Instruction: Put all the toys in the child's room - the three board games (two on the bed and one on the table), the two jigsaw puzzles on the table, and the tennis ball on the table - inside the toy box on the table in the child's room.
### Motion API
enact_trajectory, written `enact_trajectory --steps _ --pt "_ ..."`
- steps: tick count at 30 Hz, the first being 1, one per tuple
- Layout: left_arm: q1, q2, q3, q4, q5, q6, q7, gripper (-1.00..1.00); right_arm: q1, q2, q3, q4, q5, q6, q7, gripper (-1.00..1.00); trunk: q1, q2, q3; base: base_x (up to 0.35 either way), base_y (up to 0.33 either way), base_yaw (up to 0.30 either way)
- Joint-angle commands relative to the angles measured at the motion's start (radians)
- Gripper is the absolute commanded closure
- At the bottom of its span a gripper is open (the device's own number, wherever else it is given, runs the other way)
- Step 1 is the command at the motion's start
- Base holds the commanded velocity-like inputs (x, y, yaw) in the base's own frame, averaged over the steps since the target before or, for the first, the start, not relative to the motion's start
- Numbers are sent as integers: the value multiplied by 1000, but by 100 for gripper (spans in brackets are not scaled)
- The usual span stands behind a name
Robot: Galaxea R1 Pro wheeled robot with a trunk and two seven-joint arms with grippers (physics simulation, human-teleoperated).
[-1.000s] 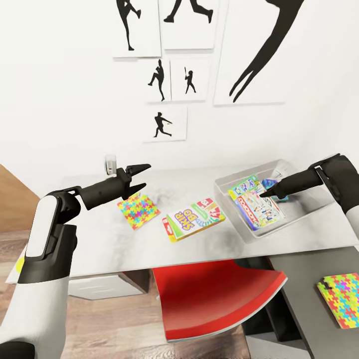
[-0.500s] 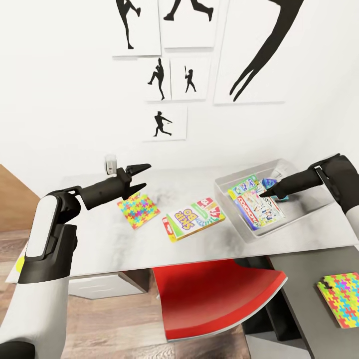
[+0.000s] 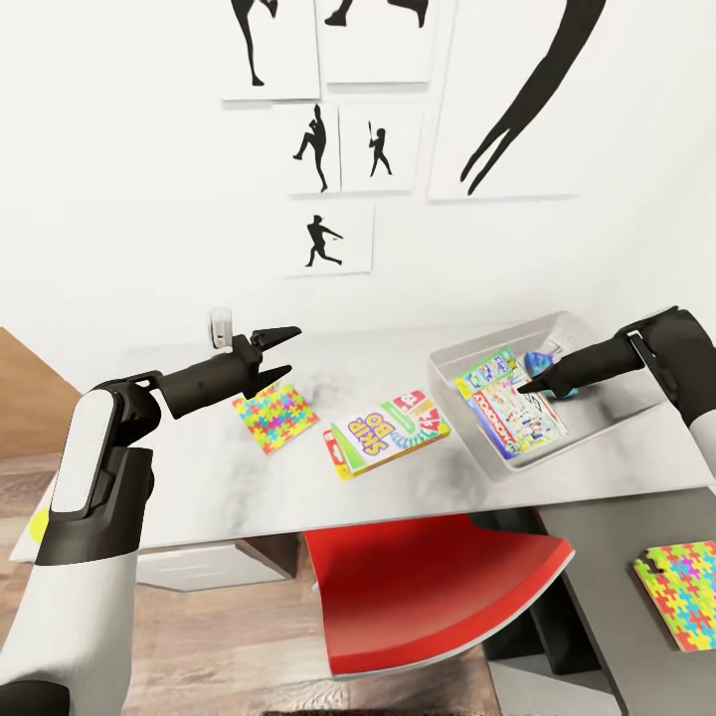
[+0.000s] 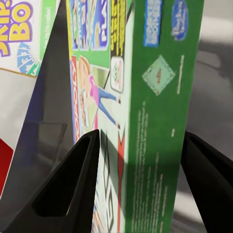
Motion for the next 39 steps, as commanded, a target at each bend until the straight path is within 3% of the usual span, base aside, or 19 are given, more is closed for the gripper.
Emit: enact_trajectory --steps 1,17,36,39 --pt "-1 0 1 -1 11 3 10 -100 -1 -1 2 -1 4 9 5 100 0 -2 -3 0 0 0" --pt "-1 0 1 -1 11 2 10 -100 -1 -2 2 -1 4 8 5 100 0 -2 -26 0 0 0" --pt "-1 0 1 -1 10 3 10 -100 -2 -2 1 -1 3 7 4 100 0 -2 -30 0 0 0" --pt "-1 1 1 -1 10 3 10 -100 -2 -1 1 -1 3 8 -19 100 0 -2 -31 0 0 0"
